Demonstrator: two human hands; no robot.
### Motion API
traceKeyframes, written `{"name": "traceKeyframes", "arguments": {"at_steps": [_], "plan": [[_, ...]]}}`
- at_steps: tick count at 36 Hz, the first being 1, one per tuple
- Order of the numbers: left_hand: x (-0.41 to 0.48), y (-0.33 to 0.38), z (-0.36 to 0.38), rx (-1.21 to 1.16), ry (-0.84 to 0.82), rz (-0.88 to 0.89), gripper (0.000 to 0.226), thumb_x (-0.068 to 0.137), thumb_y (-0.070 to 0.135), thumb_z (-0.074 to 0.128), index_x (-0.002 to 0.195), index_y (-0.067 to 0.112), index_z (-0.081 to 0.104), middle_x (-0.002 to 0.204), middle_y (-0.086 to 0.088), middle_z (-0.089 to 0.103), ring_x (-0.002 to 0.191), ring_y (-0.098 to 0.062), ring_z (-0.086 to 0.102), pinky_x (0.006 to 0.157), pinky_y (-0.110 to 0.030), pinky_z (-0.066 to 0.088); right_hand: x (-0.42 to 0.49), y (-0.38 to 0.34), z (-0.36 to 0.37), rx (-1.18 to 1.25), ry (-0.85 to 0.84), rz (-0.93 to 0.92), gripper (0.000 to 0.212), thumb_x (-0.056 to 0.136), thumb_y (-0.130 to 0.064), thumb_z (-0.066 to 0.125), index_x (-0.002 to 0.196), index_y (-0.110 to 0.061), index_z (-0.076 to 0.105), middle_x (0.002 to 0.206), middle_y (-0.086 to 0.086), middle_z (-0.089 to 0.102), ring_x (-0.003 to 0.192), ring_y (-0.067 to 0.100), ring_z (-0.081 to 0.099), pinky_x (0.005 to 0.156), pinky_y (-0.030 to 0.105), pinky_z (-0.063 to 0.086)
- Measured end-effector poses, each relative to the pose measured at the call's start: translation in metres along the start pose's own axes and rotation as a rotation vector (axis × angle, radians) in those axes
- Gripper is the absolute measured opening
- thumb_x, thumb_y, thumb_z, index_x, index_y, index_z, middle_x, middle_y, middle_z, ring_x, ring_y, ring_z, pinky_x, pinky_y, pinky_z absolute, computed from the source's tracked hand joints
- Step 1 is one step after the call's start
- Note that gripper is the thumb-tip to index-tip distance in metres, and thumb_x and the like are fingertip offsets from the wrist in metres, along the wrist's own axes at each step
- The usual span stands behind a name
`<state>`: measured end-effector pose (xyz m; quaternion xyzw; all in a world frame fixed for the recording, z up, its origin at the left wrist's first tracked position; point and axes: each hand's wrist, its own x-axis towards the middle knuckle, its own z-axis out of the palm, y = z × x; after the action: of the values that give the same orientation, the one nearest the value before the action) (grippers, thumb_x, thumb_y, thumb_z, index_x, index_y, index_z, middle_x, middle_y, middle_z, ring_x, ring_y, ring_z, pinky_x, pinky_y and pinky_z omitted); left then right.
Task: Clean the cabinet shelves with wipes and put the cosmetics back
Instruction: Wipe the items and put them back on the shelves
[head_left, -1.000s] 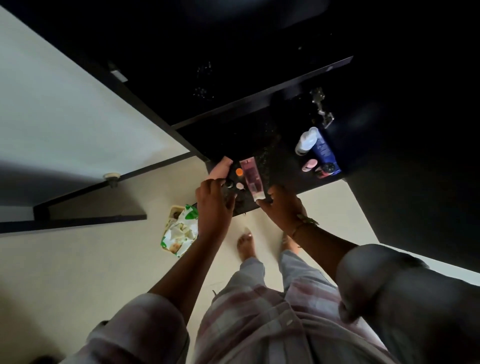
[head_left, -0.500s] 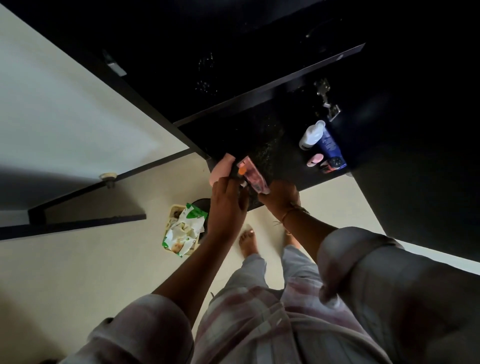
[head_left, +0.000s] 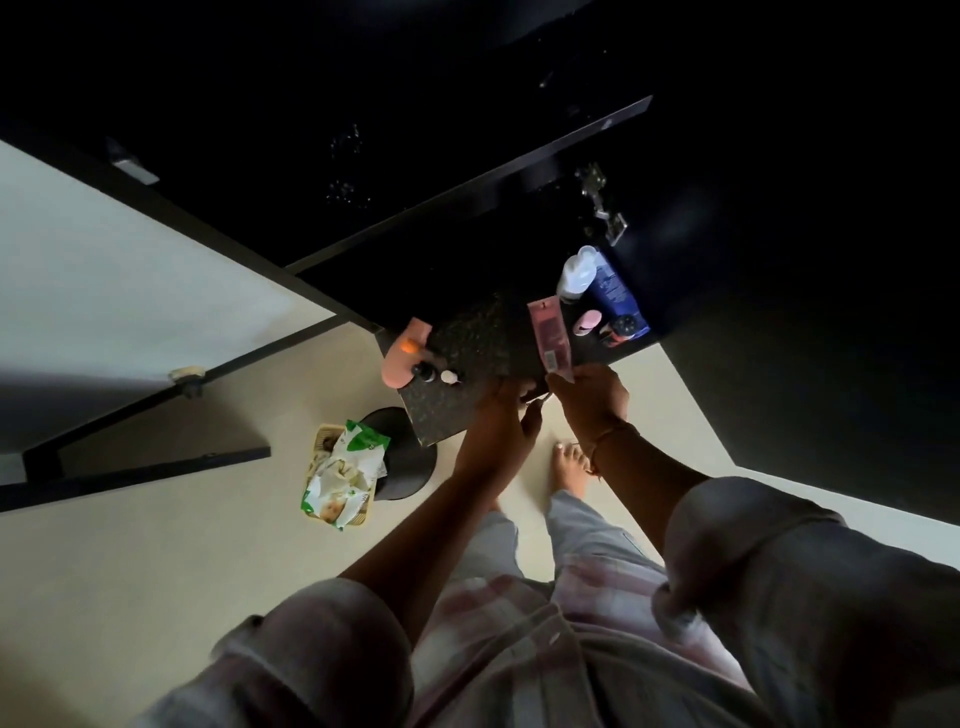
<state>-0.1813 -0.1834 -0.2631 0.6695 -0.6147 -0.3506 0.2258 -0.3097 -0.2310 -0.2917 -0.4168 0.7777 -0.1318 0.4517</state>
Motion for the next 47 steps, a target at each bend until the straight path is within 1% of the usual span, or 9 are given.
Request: {"name": "traceKeyframes", "arguments": {"at_steps": [8,16,22,26,29,34,36,40,47], "plan": [[0.02,0.002,0.021,0.041,-0.061,-0.136,0.038,0.088,0.016,0.064,0.124,0.006,0.057,0.118,-0.014,0.06,0.106,-0.025,0.062,0.091,-0.039,0.052,0.018,0.012,-0.004,0.022,0.063,0.016,0.029,0.078,-0.04,0.072,0.094,-0.015,0.072,0.092,0.005,0.074,0.089,0.024,0.067,0.072,0.028,0.049],[0.021,-0.003,0.025,0.098,-0.066,-0.174,0.038,0.09,0.019,0.062,0.126,0.007,0.056,0.12,-0.012,0.058,0.104,-0.021,0.061,0.088,-0.035,0.053,0.02,0.009,-0.007,0.128,0.084,0.076,0.038,0.079,-0.036,0.074,0.105,-0.011,0.065,0.103,0.007,0.071,0.096,0.023,0.064,0.074,0.022,0.039],[0.007,-0.004,0.023,0.085,-0.046,-0.187,0.037,0.091,0.017,0.062,0.126,0.008,0.055,0.121,-0.011,0.057,0.104,-0.019,0.061,0.087,-0.029,0.052,0.028,0.034,0.007,0.223,0.089,0.093,0.046,0.058,-0.07,0.066,0.081,-0.037,0.045,0.092,-0.001,0.063,0.081,0.027,0.068,0.073,0.044,0.058],[-0.01,-0.007,0.008,0.053,0.097,-0.23,0.023,0.094,0.018,0.058,0.117,0.012,0.058,0.113,-0.007,0.059,0.093,-0.007,0.059,0.079,-0.022,0.052,0.0,0.008,0.007,0.112,0.034,-0.018,0.031,0.075,-0.052,0.07,0.087,-0.026,0.057,0.089,0.002,0.07,0.079,0.021,0.067,0.067,0.03,0.053],[-0.022,-0.019,-0.011,0.102,0.285,-0.293,0.018,0.093,0.016,0.06,0.11,0.01,0.058,0.106,-0.006,0.058,0.089,-0.004,0.05,0.076,-0.011,0.038,-0.017,-0.011,0.017,0.055,-0.054,-0.218,0.014,0.082,-0.03,0.072,0.086,-0.019,0.063,0.085,0.0,0.067,0.08,0.018,0.061,0.066,0.027,0.045],[-0.021,-0.046,-0.046,0.086,0.479,-0.392,0.033,0.085,0.012,0.068,0.112,0.007,0.049,0.111,-0.009,0.047,0.096,-0.019,0.05,0.08,-0.036,0.05,-0.028,-0.033,0.046,-0.1,-0.217,-0.535,0.028,0.078,-0.03,0.074,0.101,-0.023,0.061,0.102,0.003,0.062,0.084,0.024,0.065,0.068,0.04,0.055],[-0.016,-0.053,-0.057,0.092,0.46,-0.358,0.042,0.084,0.014,0.07,0.119,0.014,0.047,0.117,-0.005,0.044,0.102,-0.022,0.053,0.085,-0.038,0.051,-0.031,-0.042,0.054,-0.171,-0.239,-0.623,0.034,0.079,-0.036,0.071,0.109,-0.03,0.057,0.114,0.001,0.057,0.09,0.024,0.066,0.069,0.039,0.057],[-0.001,-0.059,-0.073,0.132,0.338,-0.28,0.046,0.086,0.019,0.07,0.128,0.013,0.052,0.122,-0.008,0.048,0.111,-0.019,0.047,0.089,-0.022,0.037,-0.033,-0.056,0.065,-0.238,-0.225,-0.736,0.04,0.081,-0.032,0.072,0.118,-0.029,0.059,0.12,0.002,0.054,0.099,0.027,0.064,0.075,0.036,0.055],[0.012,-0.067,-0.083,0.177,0.228,-0.202,0.021,0.091,0.021,0.065,0.111,0.016,0.067,0.106,-0.007,0.063,0.093,-0.02,0.062,0.077,-0.022,0.045,-0.027,-0.065,0.074,-0.33,-0.173,-0.782,0.023,0.087,-0.021,0.066,0.11,-0.022,0.067,0.114,0.002,0.063,0.096,0.025,0.065,0.072,0.026,0.048]]}}
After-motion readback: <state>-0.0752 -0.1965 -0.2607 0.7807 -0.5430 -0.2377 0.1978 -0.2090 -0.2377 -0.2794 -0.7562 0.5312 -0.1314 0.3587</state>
